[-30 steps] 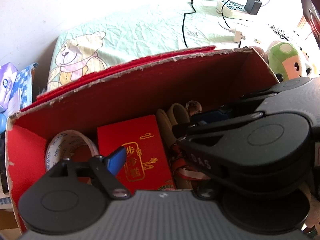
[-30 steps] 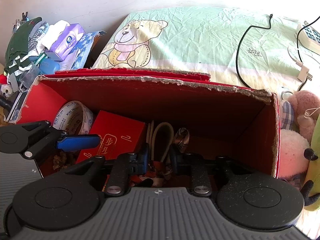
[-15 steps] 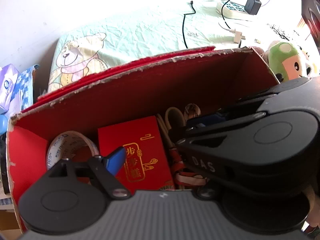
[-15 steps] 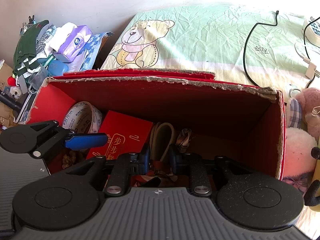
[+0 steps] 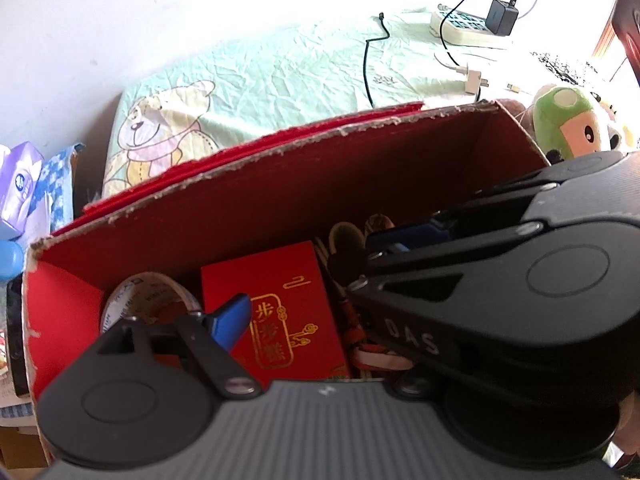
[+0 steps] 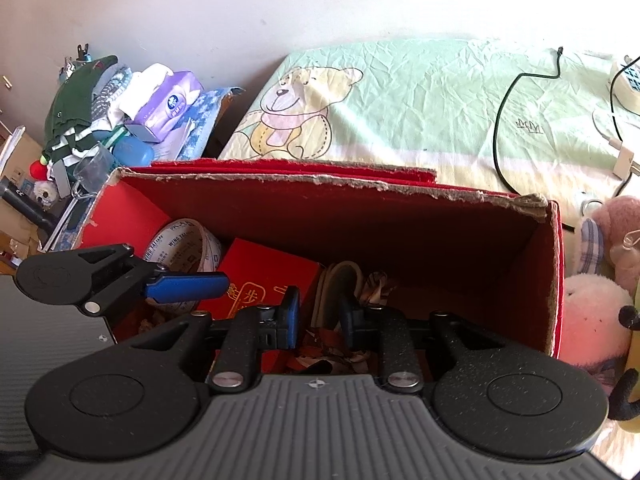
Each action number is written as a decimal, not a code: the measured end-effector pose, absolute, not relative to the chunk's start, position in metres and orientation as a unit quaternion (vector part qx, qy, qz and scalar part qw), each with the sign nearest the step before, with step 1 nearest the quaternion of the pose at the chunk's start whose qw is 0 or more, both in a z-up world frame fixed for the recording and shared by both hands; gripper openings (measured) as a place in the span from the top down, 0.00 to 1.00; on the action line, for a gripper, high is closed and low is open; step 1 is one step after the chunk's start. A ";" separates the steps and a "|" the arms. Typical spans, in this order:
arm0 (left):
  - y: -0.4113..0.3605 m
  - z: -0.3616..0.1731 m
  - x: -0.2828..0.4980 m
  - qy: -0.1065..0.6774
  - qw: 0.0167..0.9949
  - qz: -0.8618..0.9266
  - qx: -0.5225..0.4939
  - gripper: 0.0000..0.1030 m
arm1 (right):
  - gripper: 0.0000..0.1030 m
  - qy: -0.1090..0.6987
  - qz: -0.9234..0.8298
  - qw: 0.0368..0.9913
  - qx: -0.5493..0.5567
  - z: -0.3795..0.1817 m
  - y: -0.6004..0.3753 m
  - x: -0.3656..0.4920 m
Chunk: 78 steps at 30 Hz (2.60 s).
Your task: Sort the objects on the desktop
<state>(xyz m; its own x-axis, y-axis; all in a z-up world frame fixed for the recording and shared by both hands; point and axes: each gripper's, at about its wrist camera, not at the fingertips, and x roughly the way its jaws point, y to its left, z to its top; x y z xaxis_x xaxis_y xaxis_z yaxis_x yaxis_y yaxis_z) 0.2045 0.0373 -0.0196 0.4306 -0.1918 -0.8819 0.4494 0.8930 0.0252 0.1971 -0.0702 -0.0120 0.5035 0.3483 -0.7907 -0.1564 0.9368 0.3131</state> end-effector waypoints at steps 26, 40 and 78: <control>0.036 -0.013 0.203 0.467 0.860 -0.145 0.147 0.13 | 0.71 0.461 0.183 0.848 0.188 -0.011 -0.092 0.199; 0.036 -0.018 0.208 0.483 0.854 -0.118 0.154 0.17 | 0.68 0.462 0.192 0.846 0.185 -0.013 -0.091 0.202; 0.037 -0.020 0.213 0.492 0.850 -0.098 0.160 0.18 | 0.65 0.456 0.189 0.853 0.170 -0.014 -0.089 0.203</control>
<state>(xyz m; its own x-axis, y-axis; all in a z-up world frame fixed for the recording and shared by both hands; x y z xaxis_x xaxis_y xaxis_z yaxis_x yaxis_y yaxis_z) 0.2133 0.0374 -0.0201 0.4969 -0.0085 -0.8678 0.3240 0.9295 0.1764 0.2026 -0.0892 -0.0136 0.5134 0.4769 -0.7134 -0.1678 0.8711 0.4615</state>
